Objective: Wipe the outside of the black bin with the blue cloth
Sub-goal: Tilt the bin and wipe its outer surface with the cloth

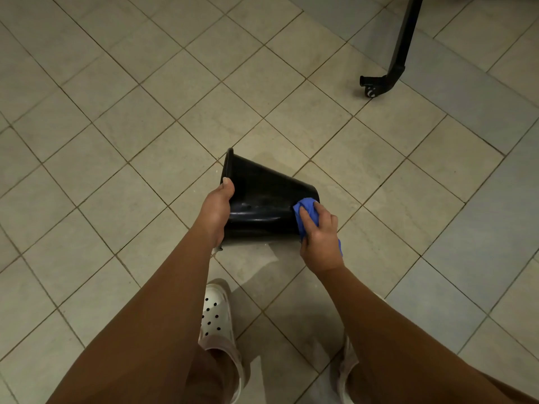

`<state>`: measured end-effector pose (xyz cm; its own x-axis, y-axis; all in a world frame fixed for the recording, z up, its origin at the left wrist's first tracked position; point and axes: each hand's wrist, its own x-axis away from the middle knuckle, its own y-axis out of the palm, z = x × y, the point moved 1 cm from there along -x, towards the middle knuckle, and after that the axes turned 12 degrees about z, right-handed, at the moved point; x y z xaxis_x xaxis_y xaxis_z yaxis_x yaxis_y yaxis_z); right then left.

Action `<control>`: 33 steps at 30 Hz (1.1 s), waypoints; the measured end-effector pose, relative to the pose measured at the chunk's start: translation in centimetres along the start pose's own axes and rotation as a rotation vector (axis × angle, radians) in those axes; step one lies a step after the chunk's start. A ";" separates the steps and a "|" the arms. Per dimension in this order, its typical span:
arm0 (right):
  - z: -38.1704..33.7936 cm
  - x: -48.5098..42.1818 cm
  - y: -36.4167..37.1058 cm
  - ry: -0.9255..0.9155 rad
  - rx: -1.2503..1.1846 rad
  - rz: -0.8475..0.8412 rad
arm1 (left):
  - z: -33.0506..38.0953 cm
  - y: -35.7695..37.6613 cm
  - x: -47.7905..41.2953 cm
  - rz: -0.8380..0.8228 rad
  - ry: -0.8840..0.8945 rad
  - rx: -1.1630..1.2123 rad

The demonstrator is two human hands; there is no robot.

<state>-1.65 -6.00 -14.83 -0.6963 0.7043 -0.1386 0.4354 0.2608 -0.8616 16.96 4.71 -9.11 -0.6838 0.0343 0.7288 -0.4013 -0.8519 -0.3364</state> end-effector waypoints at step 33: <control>-4.1 -0.3 0.7 -0.197 -0.035 0.059 | 0.8 0.5 0.9 -0.049 0.142 -0.082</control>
<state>1.22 -3.33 -13.42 -0.7658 0.5770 -0.2841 0.4957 0.2482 -0.8322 16.61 3.92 -8.14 -0.7392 0.1529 0.6559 -0.4806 -0.8021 -0.3547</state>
